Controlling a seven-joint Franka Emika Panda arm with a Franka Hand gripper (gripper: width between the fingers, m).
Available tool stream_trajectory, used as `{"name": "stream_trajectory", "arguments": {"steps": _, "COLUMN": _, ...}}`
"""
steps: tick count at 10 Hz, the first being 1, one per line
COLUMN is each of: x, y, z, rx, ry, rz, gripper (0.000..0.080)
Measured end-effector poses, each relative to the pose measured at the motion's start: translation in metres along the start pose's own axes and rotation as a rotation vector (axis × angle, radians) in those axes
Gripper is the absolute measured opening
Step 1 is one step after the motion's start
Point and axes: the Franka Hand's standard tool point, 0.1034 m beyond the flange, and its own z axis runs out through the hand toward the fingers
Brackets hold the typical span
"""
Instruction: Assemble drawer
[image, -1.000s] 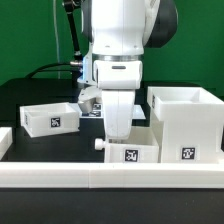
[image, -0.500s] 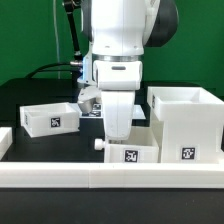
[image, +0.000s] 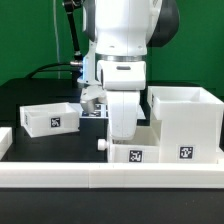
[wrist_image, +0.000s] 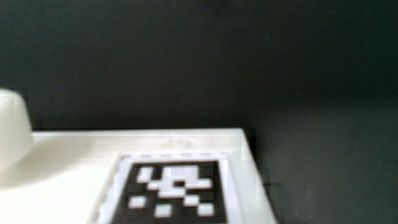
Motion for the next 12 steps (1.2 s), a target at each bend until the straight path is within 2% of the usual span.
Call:
{"name": "stream_trajectory", "arguments": {"steps": 3, "x": 0.0, "y": 0.0, "z": 0.0, "rx": 0.0, "ry": 0.0, "rz": 0.0, "gripper": 0.0042}}
{"name": "stream_trajectory", "arguments": {"steps": 6, "x": 0.01, "y": 0.001, "z": 0.001, "rx": -0.004, "ry": 0.0, "rz": 0.014, "gripper": 0.0042}}
{"name": "stream_trajectory", "arguments": {"steps": 12, "x": 0.01, "y": 0.003, "z": 0.001, "rx": -0.001, "ry": -0.001, "rz": 0.026, "gripper": 0.0042}}
